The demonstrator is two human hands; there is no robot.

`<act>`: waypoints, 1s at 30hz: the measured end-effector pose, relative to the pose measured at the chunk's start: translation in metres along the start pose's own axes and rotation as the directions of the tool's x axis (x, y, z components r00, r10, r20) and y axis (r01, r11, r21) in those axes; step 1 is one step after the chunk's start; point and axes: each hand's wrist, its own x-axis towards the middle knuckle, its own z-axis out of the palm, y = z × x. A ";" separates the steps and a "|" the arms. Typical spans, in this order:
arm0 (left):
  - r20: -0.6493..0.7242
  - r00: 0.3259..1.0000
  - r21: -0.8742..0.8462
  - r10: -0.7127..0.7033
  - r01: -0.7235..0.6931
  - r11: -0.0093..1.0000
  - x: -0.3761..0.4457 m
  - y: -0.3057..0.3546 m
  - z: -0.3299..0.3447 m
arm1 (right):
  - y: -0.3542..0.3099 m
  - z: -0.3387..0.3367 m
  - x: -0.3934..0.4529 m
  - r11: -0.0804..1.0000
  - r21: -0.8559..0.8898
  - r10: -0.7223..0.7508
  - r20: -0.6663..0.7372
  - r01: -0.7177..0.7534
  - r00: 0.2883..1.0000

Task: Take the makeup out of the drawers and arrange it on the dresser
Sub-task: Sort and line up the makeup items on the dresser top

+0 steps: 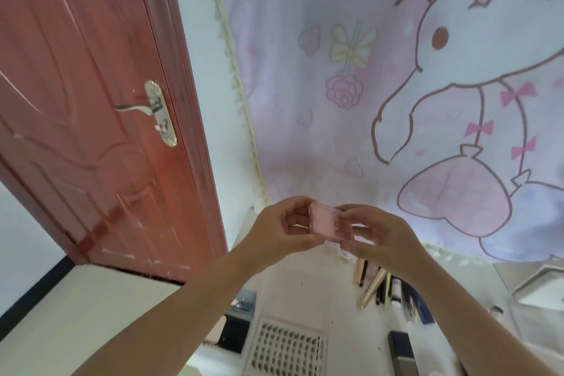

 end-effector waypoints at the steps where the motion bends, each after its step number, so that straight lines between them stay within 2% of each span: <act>1: -0.017 0.999 0.014 0.033 -0.033 0.999 0.001 0.007 0.001 | -0.004 -0.002 0.003 1.000 0.009 -0.019 -0.007 0.019 1.000; 6: -0.117 0.970 0.106 0.211 -0.199 0.974 0.009 0.032 0.010 | -0.012 -0.007 0.016 0.984 0.164 -0.062 -0.071 0.073 0.996; 8: -0.147 0.948 0.169 0.284 -0.259 0.951 0.012 0.040 0.015 | -0.012 -0.010 0.019 0.963 0.260 -0.045 -0.091 0.067 0.995; 11: -0.168 0.903 0.286 0.394 -0.338 0.896 0.017 0.049 0.022 | -0.014 -0.013 0.021 0.952 0.300 -0.030 -0.079 0.052 0.996; 14: -0.134 0.872 0.405 0.471 -0.385 0.829 0.019 0.051 0.028 | -0.020 -0.016 0.021 0.941 0.339 0.000 -0.073 0.025 0.997; 17: -0.073 0.871 0.513 0.486 -0.385 0.767 0.022 0.048 0.030 | -0.024 -0.021 0.023 0.926 0.371 0.100 -0.069 -0.068 0.993; 20: -0.019 0.862 0.527 0.506 -0.421 0.738 0.024 0.046 0.029 | -0.030 -0.027 0.024 0.939 0.339 0.077 -0.057 -0.053 0.995; 22: -0.061 0.878 0.435 0.475 -0.405 0.804 0.026 0.048 0.028 | -0.031 -0.029 0.024 0.957 0.288 0.048 -0.059 -0.029 0.997; 25: -0.178 0.936 0.076 0.303 -0.294 0.953 0.032 0.052 0.021 | -0.031 -0.032 0.023 0.973 0.229 -0.006 -0.076 0.024 0.997; 28: -0.092 0.991 -0.320 0.101 -0.125 0.939 0.036 0.056 0.011 | -0.032 -0.030 0.023 0.989 0.011 -0.147 -0.108 0.149 0.983; 30: -0.003 0.998 -0.431 0.065 -0.060 0.900 0.039 0.056 0.007 | -0.036 -0.029 0.026 0.952 -0.204 -0.254 -0.106 0.229 0.961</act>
